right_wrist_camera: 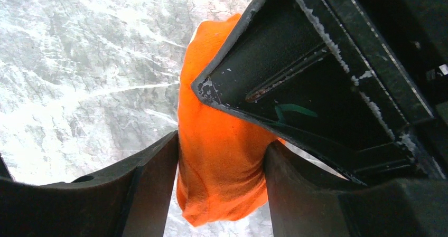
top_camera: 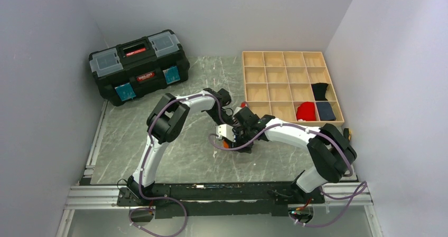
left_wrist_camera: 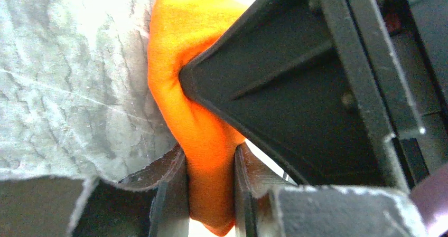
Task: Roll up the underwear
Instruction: Roll the underwear to the center of the board, then pick up the underwear from the center of the board.
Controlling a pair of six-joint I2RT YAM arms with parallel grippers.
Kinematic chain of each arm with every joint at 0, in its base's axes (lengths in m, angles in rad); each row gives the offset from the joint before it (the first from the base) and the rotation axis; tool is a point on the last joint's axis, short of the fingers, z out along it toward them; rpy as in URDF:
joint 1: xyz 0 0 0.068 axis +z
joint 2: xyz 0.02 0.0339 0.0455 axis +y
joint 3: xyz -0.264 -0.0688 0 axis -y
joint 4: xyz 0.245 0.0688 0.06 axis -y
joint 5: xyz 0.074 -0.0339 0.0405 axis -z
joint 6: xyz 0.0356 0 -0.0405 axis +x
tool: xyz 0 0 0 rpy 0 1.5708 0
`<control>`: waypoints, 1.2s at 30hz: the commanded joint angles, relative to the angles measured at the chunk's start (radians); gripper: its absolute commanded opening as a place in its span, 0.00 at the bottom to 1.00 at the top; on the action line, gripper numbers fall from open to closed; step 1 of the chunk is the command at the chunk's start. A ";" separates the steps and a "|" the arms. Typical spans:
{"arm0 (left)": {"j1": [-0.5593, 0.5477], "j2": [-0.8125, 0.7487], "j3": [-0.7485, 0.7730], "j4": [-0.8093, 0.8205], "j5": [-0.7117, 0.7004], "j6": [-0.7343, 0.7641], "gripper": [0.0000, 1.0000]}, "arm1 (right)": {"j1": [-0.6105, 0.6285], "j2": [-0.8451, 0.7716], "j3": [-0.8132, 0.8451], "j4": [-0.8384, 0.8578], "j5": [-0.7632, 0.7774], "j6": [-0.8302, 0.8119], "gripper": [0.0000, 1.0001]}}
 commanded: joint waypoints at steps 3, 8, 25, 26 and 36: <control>-0.063 0.078 -0.065 0.035 -0.260 0.120 0.00 | -0.011 0.131 -0.020 0.052 0.051 0.060 0.57; -0.060 0.072 -0.070 0.038 -0.254 0.119 0.00 | -0.010 0.166 -0.019 0.052 0.069 0.063 0.48; 0.001 0.009 -0.083 0.058 -0.209 0.097 0.18 | -0.010 0.131 0.008 -0.030 0.023 0.080 0.00; 0.008 0.003 -0.081 0.056 -0.205 0.096 0.23 | -0.010 0.120 0.010 -0.034 0.023 0.081 0.00; 0.076 -0.093 -0.092 0.049 -0.184 0.109 0.74 | -0.010 -0.007 0.040 -0.113 -0.001 0.099 0.00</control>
